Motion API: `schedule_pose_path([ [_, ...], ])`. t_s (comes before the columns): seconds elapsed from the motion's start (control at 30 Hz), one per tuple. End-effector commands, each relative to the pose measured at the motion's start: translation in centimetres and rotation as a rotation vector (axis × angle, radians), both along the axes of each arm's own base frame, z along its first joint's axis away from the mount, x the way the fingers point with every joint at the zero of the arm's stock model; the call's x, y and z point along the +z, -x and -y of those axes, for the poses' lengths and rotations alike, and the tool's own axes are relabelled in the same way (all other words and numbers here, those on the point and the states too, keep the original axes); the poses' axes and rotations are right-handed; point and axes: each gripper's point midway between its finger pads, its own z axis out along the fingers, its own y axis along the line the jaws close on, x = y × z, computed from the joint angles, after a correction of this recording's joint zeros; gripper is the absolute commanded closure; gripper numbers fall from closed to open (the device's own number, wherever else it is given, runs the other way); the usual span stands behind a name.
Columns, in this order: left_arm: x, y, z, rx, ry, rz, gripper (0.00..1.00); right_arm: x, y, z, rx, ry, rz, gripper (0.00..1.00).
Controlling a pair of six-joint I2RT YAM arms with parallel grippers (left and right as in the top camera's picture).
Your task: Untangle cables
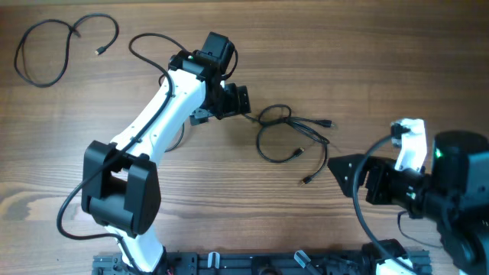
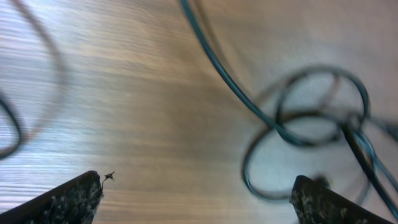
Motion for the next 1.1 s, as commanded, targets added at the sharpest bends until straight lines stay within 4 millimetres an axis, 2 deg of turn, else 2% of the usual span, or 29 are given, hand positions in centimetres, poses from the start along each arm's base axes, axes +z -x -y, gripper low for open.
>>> schedule_pose_path([
  [0.0,0.1,-2.7,-4.5,0.32,-0.091,0.07,0.0,-1.8,-0.5,0.1,-0.017,0.026,-0.114,0.0],
  [0.13,0.1,-3.4,-6.1,0.416,-0.074,0.068,0.01,-3.3,-1.0,0.0,-0.017,0.042,-0.203,0.0],
  [0.2,0.0,-3.3,-6.0,0.445,-0.062,0.06,0.02,-3.6,-1.3,0.0,-0.017,0.045,-0.222,0.0],
  [0.33,-0.6,-3.5,-4.6,0.506,-0.031,0.073,0.03,-4.3,-2.1,-0.2,-0.016,0.051,-0.252,0.0],
  [0.47,-1.5,-4.6,-2.3,0.495,0.027,0.144,0.05,-4.5,-1.9,-0.4,0.037,0.062,-0.258,0.0],
  [0.57,-3.0,-4.7,-1.2,0.581,0.068,0.156,0.09,-4.6,-1.7,-0.4,0.041,0.065,-0.262,0.0],
  [0.83,-7.6,-3.7,0.3,0.561,0.026,0.102,0.06,-4.6,-1.7,-0.4,0.041,0.065,-0.261,0.0],
  [0.97,-8.5,-3.8,0.6,0.555,0.018,0.102,0.07,-4.6,-1.6,-0.4,0.042,0.066,-0.266,0.0],
  [1.07,-8.6,-4.1,0.0,0.565,-0.012,0.127,0.11,-4.6,-1.6,-0.4,0.041,0.066,-0.266,0.0],
])
